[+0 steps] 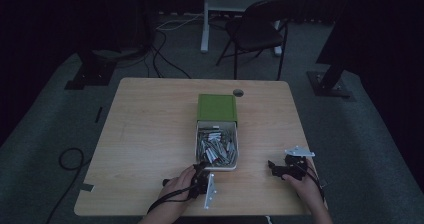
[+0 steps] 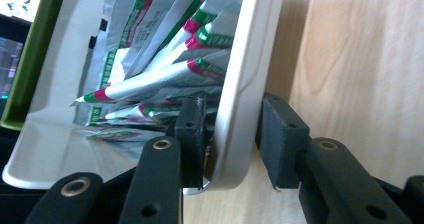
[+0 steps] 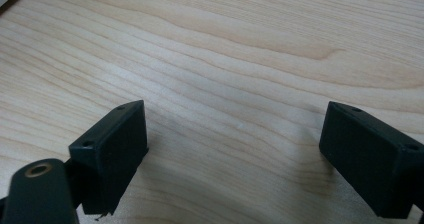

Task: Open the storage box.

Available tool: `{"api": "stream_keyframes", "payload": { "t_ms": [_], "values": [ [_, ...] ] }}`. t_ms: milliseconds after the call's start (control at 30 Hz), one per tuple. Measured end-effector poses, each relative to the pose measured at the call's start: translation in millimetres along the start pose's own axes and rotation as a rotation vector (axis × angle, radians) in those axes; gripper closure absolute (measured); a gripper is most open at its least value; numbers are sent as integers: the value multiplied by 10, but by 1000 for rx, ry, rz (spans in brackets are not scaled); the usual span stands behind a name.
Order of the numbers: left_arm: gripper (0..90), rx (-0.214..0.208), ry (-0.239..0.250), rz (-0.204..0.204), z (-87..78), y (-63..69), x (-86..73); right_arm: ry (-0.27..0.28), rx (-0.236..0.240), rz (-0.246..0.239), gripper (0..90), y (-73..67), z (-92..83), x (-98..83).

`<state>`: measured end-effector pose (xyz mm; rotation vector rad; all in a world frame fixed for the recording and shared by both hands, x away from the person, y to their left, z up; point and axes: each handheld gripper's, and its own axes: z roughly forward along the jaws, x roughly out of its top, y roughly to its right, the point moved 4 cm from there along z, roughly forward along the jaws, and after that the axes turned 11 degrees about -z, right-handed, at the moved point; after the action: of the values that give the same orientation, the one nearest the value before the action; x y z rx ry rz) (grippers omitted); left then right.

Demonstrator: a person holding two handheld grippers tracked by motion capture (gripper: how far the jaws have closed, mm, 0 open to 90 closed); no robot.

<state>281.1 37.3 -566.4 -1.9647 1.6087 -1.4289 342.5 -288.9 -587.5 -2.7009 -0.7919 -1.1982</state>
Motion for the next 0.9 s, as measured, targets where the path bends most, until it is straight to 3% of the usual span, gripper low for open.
{"api": "stream_keyframes", "payload": {
  "t_ms": [200,400,467,900],
  "values": [
    [641,-60,39,-82,-91,-25,47,0,0,0,114,0,0,0],
    [641,-127,75,-200,-187,-45,75,0,0,0,114,0,0,0],
    [634,-138,83,-223,-209,-50,84,0,0,0,114,0,0,0],
    [634,-177,75,-294,-348,-66,-32,0,0,0,114,0,0,0]
  ]
}}
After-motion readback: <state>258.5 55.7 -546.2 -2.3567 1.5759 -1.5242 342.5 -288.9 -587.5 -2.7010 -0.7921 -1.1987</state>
